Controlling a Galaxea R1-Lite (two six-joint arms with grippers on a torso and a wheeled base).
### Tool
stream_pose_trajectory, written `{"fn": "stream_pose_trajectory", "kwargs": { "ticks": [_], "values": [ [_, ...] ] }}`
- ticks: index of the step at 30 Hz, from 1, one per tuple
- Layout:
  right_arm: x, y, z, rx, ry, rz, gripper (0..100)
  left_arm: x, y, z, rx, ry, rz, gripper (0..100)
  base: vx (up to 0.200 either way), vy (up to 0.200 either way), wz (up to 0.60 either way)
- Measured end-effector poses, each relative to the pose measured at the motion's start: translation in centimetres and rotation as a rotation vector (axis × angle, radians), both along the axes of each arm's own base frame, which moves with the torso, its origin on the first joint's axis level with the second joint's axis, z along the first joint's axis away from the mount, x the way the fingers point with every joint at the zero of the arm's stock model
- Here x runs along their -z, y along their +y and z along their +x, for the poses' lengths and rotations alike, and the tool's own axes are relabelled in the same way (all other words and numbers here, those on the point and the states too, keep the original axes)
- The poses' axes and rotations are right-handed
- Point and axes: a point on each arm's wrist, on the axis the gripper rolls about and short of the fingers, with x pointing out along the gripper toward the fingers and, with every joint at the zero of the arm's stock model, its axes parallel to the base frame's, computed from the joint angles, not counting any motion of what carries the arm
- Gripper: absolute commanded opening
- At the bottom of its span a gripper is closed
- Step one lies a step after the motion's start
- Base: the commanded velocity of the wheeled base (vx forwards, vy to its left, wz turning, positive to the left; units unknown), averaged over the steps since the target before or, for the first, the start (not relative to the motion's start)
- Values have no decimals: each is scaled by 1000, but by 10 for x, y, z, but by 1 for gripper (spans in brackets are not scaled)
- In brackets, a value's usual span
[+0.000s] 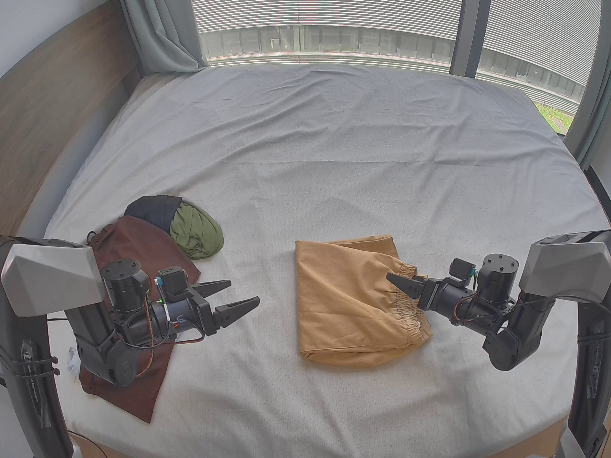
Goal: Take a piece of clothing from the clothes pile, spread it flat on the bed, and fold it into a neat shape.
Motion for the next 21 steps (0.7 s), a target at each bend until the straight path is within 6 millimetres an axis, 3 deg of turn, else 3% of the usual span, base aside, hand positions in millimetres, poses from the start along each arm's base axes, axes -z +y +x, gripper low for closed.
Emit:
{"fn": "stream_pose_trajectory", "kwargs": {
  "ticks": [21],
  "values": [
    [16,5,0,-18,37,-13,100,1,0,0,0,1,0,100,0,0,0]
  ]
}}
